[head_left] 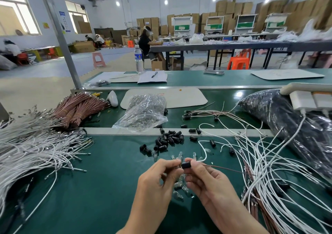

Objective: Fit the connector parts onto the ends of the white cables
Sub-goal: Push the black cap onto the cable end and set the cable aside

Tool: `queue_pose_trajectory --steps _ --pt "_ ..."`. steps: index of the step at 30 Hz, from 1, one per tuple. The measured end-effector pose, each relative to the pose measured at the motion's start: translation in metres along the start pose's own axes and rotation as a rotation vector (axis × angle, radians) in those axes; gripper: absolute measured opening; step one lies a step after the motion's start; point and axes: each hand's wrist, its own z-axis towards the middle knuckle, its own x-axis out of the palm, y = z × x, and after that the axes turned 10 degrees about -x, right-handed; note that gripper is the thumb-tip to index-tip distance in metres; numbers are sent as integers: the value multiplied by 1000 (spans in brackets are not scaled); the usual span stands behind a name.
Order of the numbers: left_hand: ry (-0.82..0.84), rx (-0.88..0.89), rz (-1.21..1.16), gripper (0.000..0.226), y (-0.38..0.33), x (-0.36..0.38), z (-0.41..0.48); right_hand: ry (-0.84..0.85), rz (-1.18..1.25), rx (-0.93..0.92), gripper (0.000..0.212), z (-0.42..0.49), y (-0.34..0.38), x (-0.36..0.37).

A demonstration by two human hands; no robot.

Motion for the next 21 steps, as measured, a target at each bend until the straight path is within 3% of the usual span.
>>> queue_pose_trajectory --steps 4,10,15,21 --pt "37 -42 -32 18 3 -1 0 16 -15 9 28 -1 0 0" --pt "114 -41 51 21 0 1 0 -67 -107 -122 22 -2 2 0" --pt "198 -44 117 23 -1 1 -5 -9 -201 -116 27 -5 2 2" --pt "294 -167 91 23 1 3 -8 -69 -258 -137 21 -2 -1 3"
